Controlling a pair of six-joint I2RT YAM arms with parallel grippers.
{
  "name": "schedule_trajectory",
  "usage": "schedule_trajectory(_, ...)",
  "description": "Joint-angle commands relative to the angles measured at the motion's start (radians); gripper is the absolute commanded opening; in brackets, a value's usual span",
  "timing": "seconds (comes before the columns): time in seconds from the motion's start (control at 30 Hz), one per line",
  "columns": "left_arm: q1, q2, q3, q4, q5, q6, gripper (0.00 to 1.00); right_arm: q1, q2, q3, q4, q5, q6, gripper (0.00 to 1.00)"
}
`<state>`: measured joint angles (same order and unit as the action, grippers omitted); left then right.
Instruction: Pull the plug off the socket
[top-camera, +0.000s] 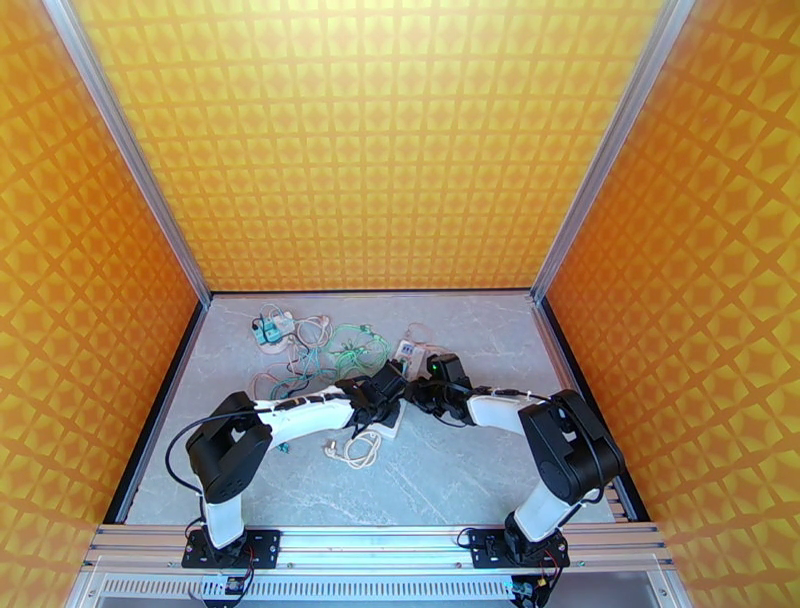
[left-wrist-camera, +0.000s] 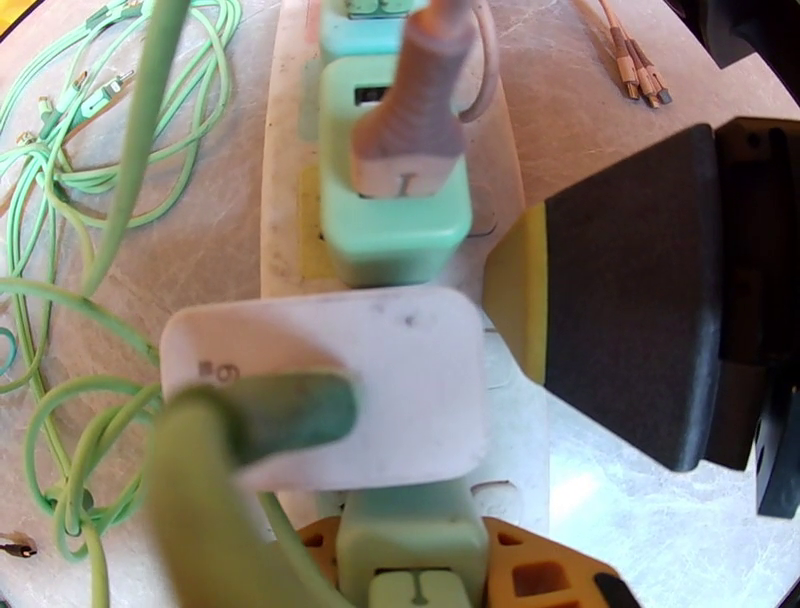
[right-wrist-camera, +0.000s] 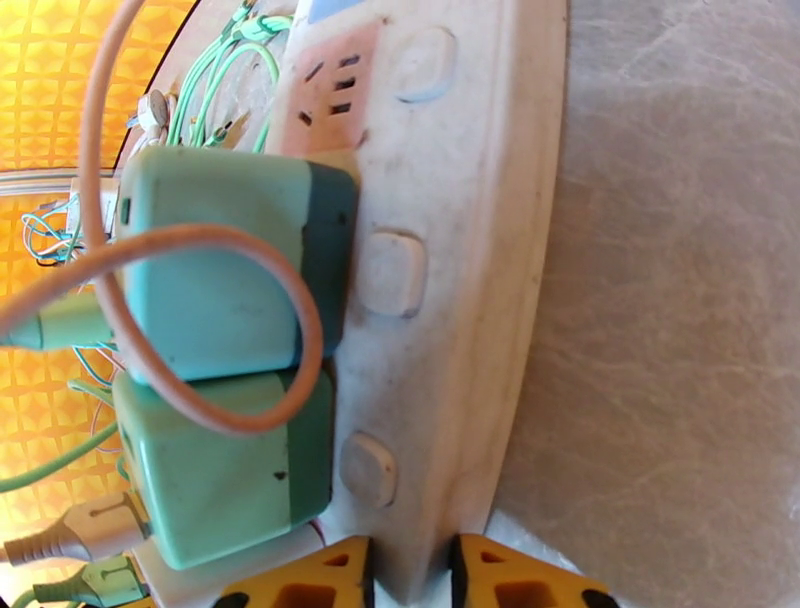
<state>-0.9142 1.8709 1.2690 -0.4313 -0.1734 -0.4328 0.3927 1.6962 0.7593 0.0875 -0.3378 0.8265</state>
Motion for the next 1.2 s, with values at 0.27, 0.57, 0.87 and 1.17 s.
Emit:
schedule_trajectory(0.27,-0.008,-0.134,0.087,-0.07,-0.02,0.035,0.2,0.007,0.052,-0.017,-0.191,0.152,-0.026,0.25)
schedule_trajectory(0.57,0.006,-0.249,0.102,-0.132,-0.018,0.048,0.19,0.006,0.013,0.028,-0.203,0.142,-0.069,0.27)
schedule_trajectory(0.87,0.07,-0.357,-0.001,-0.145,-0.018,0.089,0.18,0.007,-0.136,0.129,-0.243,0.125,-0.193,0.39)
schedule_trajectory(1.17,0.186,-0.443,-0.232,-0.103,-0.018,0.181,0.18,0.006,-0.262,0.15,-0.355,0.21,-0.236,0.46)
